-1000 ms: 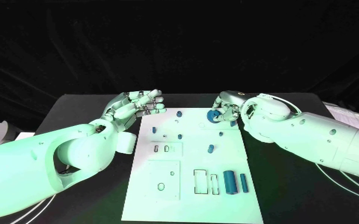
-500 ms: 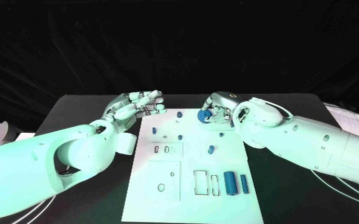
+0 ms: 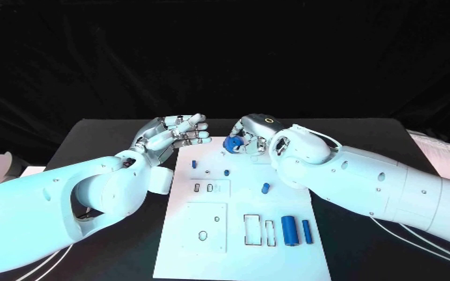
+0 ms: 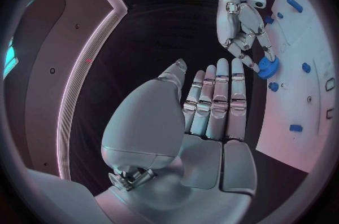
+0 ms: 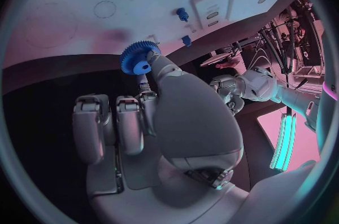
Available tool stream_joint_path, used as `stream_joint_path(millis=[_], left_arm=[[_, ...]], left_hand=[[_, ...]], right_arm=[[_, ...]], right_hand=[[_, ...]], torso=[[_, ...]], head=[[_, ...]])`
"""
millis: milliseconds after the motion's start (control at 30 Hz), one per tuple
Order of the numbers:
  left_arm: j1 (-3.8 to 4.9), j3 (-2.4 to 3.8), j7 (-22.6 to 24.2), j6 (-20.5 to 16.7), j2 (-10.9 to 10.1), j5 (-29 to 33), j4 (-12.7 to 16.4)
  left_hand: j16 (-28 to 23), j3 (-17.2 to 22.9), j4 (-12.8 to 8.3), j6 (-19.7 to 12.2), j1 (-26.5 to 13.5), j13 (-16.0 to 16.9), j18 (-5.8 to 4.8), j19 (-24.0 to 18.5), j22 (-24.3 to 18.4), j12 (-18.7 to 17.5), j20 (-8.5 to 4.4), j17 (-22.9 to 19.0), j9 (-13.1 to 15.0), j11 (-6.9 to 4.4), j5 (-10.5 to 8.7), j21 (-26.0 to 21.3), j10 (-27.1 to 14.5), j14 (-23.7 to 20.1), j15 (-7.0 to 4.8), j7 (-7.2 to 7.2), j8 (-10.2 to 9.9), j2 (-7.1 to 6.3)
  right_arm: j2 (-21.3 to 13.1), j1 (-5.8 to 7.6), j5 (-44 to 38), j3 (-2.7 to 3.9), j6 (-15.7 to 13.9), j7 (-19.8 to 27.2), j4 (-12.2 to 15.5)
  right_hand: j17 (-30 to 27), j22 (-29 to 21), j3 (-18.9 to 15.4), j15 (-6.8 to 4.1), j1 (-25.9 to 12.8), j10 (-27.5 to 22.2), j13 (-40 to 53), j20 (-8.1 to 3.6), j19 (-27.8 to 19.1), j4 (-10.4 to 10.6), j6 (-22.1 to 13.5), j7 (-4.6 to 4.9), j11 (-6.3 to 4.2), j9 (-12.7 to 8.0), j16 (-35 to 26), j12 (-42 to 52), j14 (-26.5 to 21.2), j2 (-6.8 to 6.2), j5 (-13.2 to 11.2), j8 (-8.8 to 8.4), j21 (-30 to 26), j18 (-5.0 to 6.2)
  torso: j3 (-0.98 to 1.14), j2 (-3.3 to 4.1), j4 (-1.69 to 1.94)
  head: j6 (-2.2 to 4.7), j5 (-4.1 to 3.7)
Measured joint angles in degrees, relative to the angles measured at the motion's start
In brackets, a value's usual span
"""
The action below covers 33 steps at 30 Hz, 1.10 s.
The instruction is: Assemble the parts on the task board
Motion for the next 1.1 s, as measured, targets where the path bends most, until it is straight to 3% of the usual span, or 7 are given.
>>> stream_joint_path(millis=[333, 767, 833, 967, 1100], left_arm=[[0.00, 0.00, 0.0, 0.1, 0.6, 0.0, -0.3], [0.00, 0.01, 0.0, 0.2, 0.7, 0.0, -0.5], [0.00, 0.01, 0.0, 0.2, 0.7, 0.0, -0.4], [0.00, 0.01, 0.0, 0.2, 0.7, 0.0, -0.4], [0.01, 0.01, -0.1, 0.2, 0.7, 0.0, -0.4]], left_hand=[[0.0, 0.0, 0.0, 0.0, 0.0, 0.0, 0.00, 0.0, 0.0, 0.0, 0.00, 0.0, 0.0, 0.00, 0.00, 0.0, 0.0, 0.0, 0.00, 0.00, 0.0, 0.00], [0.0, 0.0, 0.0, 0.0, 0.0, 0.0, 0.00, 0.0, 0.0, 0.0, 0.00, 0.0, 0.0, 0.00, 0.00, 0.0, 0.0, 0.0, 0.00, 0.00, 0.0, 0.00], [0.0, 0.0, 0.0, 0.0, 0.0, 0.0, 0.00, 0.0, 0.0, 0.0, 0.00, 0.0, 0.0, 0.00, 0.00, 0.0, 0.0, 0.0, 0.00, 0.00, 0.0, 0.00], [0.0, 0.0, 0.0, 0.0, 0.0, 0.0, 0.00, 0.0, 0.0, 0.0, 0.00, 0.0, 0.0, 0.00, 0.00, 0.0, 0.0, 0.0, 0.00, 0.00, 0.0, 0.00], [0.0, 0.0, 0.0, 0.0, 0.0, 0.0, 0.00, 0.0, 0.0, 0.0, 0.00, 0.0, 0.0, 0.00, 0.00, 0.0, 0.0, 0.0, 0.00, 0.00, 0.0, 0.00]], right_arm=[[3.8, -1.64, -1.1, -0.41, 0.1, 0.2, -2.8], [5.2, -1.82, -1.7, -0.44, 0.7, 0.7, -4.4], [5.3, -1.81, -1.7, -0.46, 0.7, 0.8, -4.8], [5.6, -1.81, -1.7, -0.62, 0.8, 1.0, -5.5], [5.9, -1.70, -1.8, -0.60, 0.8, 1.1, -6.2]], right_hand=[[0.0, 0.0, 0.2, 0.00, -0.9, 0.0, -0.1, 0.00, 0.0, -0.2, 0.0, 0.00, 0.00, 0.0, 0.0, -0.5, 0.0, -0.09, -0.1, 0.00, 0.0, 0.05], [0.0, 0.0, 1.4, 0.01, -2.4, 0.0, -0.1, 0.01, 0.0, -0.1, 0.0, 0.00, 0.01, 0.0, 0.0, -1.3, 0.0, -0.68, -0.7, -0.03, 0.0, 0.07], [0.0, 0.0, 1.8, 0.01, -3.4, 0.2, -0.1, 0.01, 0.0, 0.4, -0.1, 0.10, 0.48, 0.0, 0.0, -1.9, 0.0, -1.01, -2.0, -1.51, 0.0, 0.07], [0.0, 0.0, 2.4, 1.47, -5.2, -0.8, -0.1, 1.15, 0.0, 0.7, -6.6, 1.46, 1.98, -0.2, 0.0, -3.6, 0.0, -0.97, -5.8, -3.97, 0.0, 0.11], [0.0, 0.0, 1.4, 1.88, -6.9, -1.5, -0.1, 1.77, 0.1, 1.6, -12.3, 2.12, 2.67, -0.8, 0.0, -5.2, 0.0, -2.66, -7.6, -4.43, 0.2, 0.10]], torso=[[0.07, 0.06, 0.04], [0.04, 0.01, -0.08], [0.04, 0.01, -0.08], [0.04, 0.00, -0.09], [0.04, 0.00, -0.09]], head=[[-0.33, 0.38], [-0.48, 0.56], [-0.42, 0.56], [-0.39, 0.56], [-0.39, 0.56]])
